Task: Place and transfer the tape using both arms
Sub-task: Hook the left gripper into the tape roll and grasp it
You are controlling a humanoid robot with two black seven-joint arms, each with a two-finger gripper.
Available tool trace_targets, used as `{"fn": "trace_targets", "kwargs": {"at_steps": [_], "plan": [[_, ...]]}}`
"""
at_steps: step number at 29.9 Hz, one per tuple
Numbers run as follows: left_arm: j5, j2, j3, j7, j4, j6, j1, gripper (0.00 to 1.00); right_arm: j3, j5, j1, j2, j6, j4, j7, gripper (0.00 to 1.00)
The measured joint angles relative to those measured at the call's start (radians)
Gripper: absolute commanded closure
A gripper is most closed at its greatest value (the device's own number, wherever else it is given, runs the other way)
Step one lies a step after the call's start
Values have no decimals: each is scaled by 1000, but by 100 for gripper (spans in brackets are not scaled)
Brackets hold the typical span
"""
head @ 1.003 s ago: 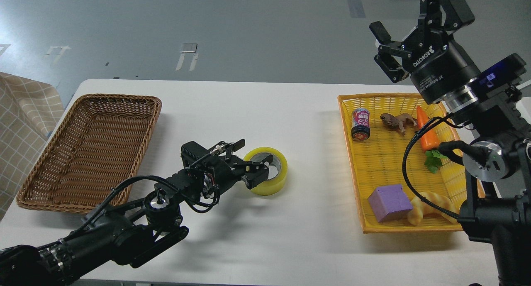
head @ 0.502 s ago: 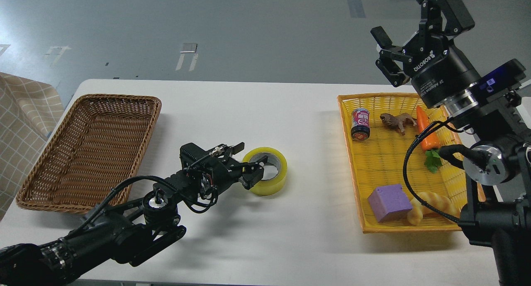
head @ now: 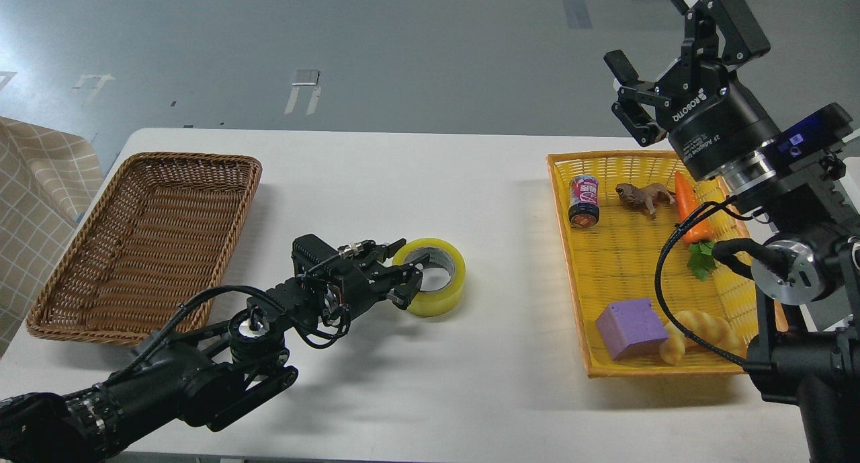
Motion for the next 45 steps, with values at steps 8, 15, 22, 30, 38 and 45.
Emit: {"fn": "trace_targets", "kwargs": {"at_steps": [8, 15, 22, 30, 38, 45], "plan": [[0, -1, 7, -7, 0, 1, -2, 67, 1, 0, -6, 0, -2, 0, 0, 0], [0, 2, 7, -8, 6, -1, -2, 91, 2, 0, -13, 0, -5, 2, 0, 0], [0, 3, 5, 5, 8, -1, -4, 97, 2, 0, -26, 2, -6, 1, 0, 0], [0, 1, 4, 5, 4, -1, -31, 98, 2, 0, -38, 8, -12, -3, 0, 0], [0, 2, 4, -1, -7, 3, -47, 98, 0, 0, -41, 9, -15, -6, 0, 0], [0, 42, 2, -7, -26, 5, -61, 98, 0, 0, -46, 9, -15, -7, 0, 0]]}}
